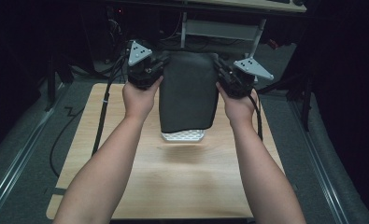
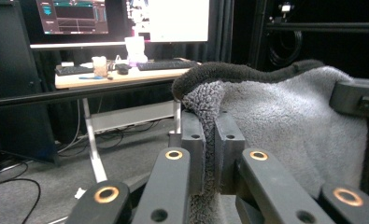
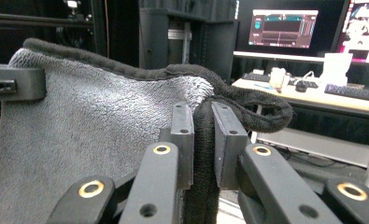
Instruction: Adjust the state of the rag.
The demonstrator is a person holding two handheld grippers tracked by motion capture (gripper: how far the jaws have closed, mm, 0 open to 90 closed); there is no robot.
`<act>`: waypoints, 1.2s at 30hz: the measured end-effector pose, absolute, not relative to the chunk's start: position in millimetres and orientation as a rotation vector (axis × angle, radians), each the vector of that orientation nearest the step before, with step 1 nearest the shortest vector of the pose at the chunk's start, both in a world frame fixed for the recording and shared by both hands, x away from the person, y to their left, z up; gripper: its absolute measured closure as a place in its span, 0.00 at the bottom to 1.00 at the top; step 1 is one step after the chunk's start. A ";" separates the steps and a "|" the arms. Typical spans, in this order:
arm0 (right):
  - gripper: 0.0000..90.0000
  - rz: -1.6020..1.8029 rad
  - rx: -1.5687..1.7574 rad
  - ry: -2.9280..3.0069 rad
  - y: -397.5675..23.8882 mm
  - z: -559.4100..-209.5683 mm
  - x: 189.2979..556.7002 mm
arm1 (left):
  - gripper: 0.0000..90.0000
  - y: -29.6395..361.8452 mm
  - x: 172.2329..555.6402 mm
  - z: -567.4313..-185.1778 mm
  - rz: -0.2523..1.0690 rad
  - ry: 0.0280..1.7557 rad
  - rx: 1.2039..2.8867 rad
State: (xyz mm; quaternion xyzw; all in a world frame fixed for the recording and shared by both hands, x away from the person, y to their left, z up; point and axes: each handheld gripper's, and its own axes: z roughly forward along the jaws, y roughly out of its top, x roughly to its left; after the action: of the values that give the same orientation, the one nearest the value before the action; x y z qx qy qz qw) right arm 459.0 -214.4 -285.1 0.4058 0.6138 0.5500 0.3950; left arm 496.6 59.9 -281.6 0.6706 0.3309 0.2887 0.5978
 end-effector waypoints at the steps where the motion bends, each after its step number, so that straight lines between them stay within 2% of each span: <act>1: 0.90 1.384 1.029 1.564 -214.0 -285.5 462.4 | 0.95 60.3 501.0 -283.2 0.667 0.772 1.561; 8: 0.90 1.330 1.024 1.594 -208.7 -290.3 478.9 | 0.94 60.8 520.8 -293.4 0.652 0.812 1.585; 22: 0.90 1.276 1.060 1.649 -210.1 -308.2 494.1 | 0.94 60.1 533.8 -311.8 0.615 0.811 1.664; 36: 0.90 1.230 1.117 1.750 -212.1 -352.3 508.0 | 0.94 60.6 544.1 -365.0 0.514 0.882 1.730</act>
State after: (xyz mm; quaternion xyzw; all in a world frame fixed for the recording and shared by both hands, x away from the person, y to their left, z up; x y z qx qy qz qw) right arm 508.0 -212.1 -352.3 0.4327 0.6776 0.4763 0.3562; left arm 544.1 60.6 -365.0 0.7266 0.3707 0.2160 0.5367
